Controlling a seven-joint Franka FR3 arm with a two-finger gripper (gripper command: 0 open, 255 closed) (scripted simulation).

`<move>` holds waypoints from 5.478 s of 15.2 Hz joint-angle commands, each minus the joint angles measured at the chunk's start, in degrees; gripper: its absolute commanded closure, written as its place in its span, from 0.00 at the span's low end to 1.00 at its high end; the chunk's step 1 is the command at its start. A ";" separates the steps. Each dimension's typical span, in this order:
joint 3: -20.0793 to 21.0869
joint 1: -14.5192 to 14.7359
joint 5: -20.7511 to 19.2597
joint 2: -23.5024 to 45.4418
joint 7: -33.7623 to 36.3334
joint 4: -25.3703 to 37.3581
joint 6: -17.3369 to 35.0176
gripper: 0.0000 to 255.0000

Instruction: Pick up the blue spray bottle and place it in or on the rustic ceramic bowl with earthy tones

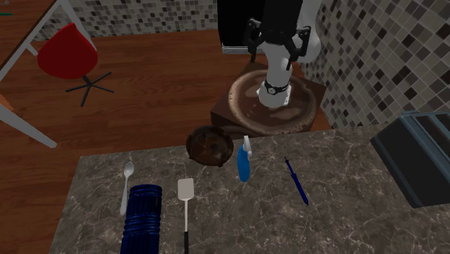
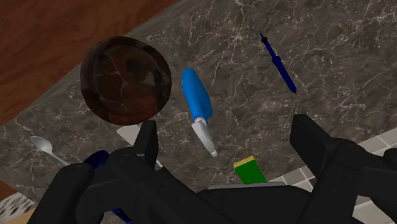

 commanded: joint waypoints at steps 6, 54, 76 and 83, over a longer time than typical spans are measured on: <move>-0.42 1.41 -1.06 7.68 -5.39 -1.89 7.60 0.00; -0.24 3.99 -3.52 28.34 -16.14 2.02 20.09 1.00; -0.34 3.94 -3.55 27.39 -16.13 17.60 3.57 1.00; -5.69 0.70 -4.99 28.36 -24.48 25.73 -3.58 1.00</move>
